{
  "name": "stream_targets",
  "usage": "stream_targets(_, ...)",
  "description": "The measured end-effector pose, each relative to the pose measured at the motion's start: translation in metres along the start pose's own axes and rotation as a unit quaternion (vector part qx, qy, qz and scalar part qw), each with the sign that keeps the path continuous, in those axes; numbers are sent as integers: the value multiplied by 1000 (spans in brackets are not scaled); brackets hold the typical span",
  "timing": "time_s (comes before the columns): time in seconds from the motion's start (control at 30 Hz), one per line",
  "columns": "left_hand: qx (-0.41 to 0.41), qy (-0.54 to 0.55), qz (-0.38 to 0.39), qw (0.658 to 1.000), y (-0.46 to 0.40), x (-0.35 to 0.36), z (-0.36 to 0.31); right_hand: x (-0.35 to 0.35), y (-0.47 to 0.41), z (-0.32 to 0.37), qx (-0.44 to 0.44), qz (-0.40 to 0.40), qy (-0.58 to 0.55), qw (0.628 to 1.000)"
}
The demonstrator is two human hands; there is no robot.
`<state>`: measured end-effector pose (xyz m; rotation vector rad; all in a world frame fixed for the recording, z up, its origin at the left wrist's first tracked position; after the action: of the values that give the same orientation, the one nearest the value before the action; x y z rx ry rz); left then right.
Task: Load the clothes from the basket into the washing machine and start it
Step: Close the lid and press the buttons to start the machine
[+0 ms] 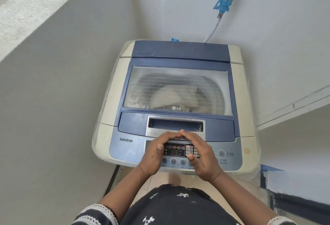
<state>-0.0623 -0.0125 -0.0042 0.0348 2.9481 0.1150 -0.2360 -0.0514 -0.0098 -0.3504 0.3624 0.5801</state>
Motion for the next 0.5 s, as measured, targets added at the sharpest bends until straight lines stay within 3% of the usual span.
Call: stream_targets(0.5,-17,-56,-39,997,1,4,-3,-1,0,0,-16,19,14,1000)
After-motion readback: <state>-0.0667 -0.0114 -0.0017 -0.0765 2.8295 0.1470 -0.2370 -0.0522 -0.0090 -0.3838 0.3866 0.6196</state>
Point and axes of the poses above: each hand's wrist, its own y-axis away from the middle knuckle, its own x-axis out of the palm, z = x × y, the point moved 2 cm from there along -y, towards the middle knuckle, and after that the axes turned 7 degrees about -x, right-handed, at the moved point
